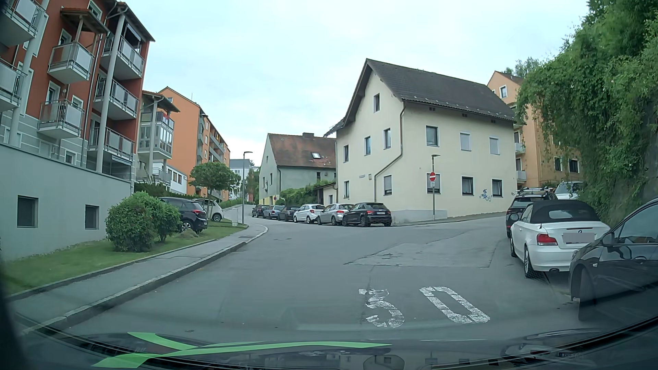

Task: Follow the waypoints while adhering to traffic rules and regulations

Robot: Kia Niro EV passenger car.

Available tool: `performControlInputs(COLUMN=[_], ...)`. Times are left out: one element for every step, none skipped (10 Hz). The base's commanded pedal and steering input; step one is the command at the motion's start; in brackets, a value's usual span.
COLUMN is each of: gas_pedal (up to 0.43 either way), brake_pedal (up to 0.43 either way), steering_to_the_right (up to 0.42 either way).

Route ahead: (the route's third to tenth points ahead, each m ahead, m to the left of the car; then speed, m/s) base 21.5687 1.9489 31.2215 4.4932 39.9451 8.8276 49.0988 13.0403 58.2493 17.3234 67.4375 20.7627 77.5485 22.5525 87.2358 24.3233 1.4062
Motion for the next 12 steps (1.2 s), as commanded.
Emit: performControlInputs(gas_pedal=[0.169, 0.169, 0.169, 0.169, 0.169, 0.169, 0.169, 0.169, 0.157, 0.157, 0.157, 0.15], brake_pedal=[0.116, 0.11, 0.116, 0.116, 0.116, 0.11, 0.116, 0.11, 0.11, 0.11, 0.11, 0.11], steering_to_the_right=[0.049, 0.049, 0.049, 0.048, 0.04, 0.025, 0.012, 0.006, 0.006, 0.006, 0.006, 0.006])
